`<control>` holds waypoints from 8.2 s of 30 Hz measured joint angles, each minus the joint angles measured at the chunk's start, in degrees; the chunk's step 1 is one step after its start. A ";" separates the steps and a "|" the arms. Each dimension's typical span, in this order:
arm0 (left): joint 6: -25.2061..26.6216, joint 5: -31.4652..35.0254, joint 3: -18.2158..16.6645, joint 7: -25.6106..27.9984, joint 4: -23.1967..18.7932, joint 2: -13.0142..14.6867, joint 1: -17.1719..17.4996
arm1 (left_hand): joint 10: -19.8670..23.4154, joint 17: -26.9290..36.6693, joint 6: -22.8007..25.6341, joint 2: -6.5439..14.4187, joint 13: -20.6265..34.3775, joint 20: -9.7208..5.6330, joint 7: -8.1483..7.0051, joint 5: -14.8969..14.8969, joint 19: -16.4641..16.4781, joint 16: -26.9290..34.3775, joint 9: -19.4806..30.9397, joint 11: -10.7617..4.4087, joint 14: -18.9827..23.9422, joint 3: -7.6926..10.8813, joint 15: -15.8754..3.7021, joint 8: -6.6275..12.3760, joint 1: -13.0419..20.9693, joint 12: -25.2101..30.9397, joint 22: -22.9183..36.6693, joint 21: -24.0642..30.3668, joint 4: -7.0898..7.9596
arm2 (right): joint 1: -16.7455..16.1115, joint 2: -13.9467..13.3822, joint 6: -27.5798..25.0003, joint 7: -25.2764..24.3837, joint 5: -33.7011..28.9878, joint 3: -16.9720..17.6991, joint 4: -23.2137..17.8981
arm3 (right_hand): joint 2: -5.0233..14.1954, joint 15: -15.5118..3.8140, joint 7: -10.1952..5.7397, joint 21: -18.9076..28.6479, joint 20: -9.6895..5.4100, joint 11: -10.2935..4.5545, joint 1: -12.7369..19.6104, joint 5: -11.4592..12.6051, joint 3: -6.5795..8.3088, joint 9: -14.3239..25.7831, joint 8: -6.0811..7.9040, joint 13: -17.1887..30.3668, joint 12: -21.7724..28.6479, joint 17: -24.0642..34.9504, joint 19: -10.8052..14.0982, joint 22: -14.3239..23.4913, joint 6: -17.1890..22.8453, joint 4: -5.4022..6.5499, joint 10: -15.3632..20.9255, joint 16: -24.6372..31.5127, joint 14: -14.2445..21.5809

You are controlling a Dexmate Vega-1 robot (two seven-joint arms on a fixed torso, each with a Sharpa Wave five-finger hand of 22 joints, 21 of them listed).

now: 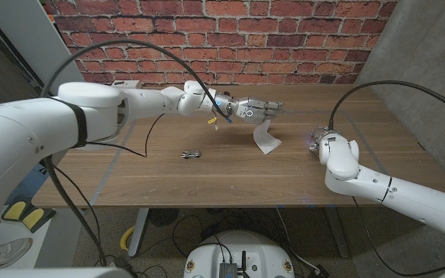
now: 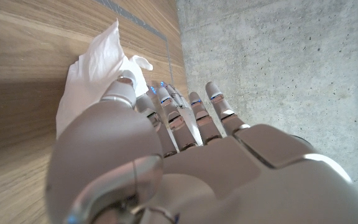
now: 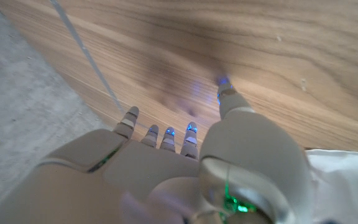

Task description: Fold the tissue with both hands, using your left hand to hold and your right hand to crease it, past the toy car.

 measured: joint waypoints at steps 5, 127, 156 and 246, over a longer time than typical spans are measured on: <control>-0.74 0.78 -0.36 0.16 -0.88 -0.02 -0.04 | 0.00 0.00 0.00 0.00 0.00 0.00 0.00 0.02 0.00 0.00 0.02 0.00 0.00 0.00 0.00 -0.03 -0.01 0.00 0.00 0.00 0.00 | -3.07 0.78 -4.93 -5.17 -0.05 2.38 -0.76 | 0.31 -0.58 0.41 0.75 -0.36 0.37 -0.97 -1.92 0.13 0.00 0.44 -0.09 0.45 0.17 2.51 0.00 2.03 1.91 2.19 1.21 2.40; -16.13 -37.47 -44.87 -41.08 -41.32 15.16 35.70 | 6.51 0.29 -14.67 3.70 0.21 1.77 10.45 -2.38 8.16 4.22 -0.41 8.91 18.27 10.16 -1.08 2.77 -18.49 4.84 -0.12 5.89 8.26 | -20.33 2.71 3.24 -66.20 20.18 16.22 -12.13 | -0.99 -1.81 0.08 2.80 -3.42 0.06 -4.94 -3.89 1.52 0.02 0.89 -0.35 2.10 0.01 14.77 0.15 13.58 2.80 13.94 4.88 12.83; -23.96 -51.35 -52.47 -69.09 -43.14 14.13 37.02 | 12.16 1.08 -8.46 2.70 1.97 2.36 12.73 0.00 9.23 4.05 0.29 10.54 22.08 18.14 -2.10 2.24 -19.50 5.70 -0.14 9.32 4.18 | -22.73 5.02 3.19 -63.86 15.88 16.87 -13.44 | -0.78 -1.92 0.18 2.80 -3.72 -0.23 -5.19 -3.89 1.97 -0.26 0.89 -0.33 2.10 -0.27 15.07 0.15 14.09 2.76 14.87 4.88 13.55; -37.57 -77.98 -46.39 -100.63 -22.19 3.99 26.77 | 9.69 -0.67 -40.74 3.03 -1.50 7.55 12.46 -3.55 0.60 -0.69 -0.94 20.26 15.54 27.61 6.18 -1.47 -38.66 -2.69 -0.79 2.87 4.85 | -25.46 5.77 4.34 -63.21 15.37 19.50 -13.94 | -0.83 -1.91 0.08 1.90 -3.20 -0.55 -6.14 -3.89 2.43 -0.11 0.05 -0.19 1.43 -0.11 14.53 0.14 14.59 2.30 15.79 4.88 13.53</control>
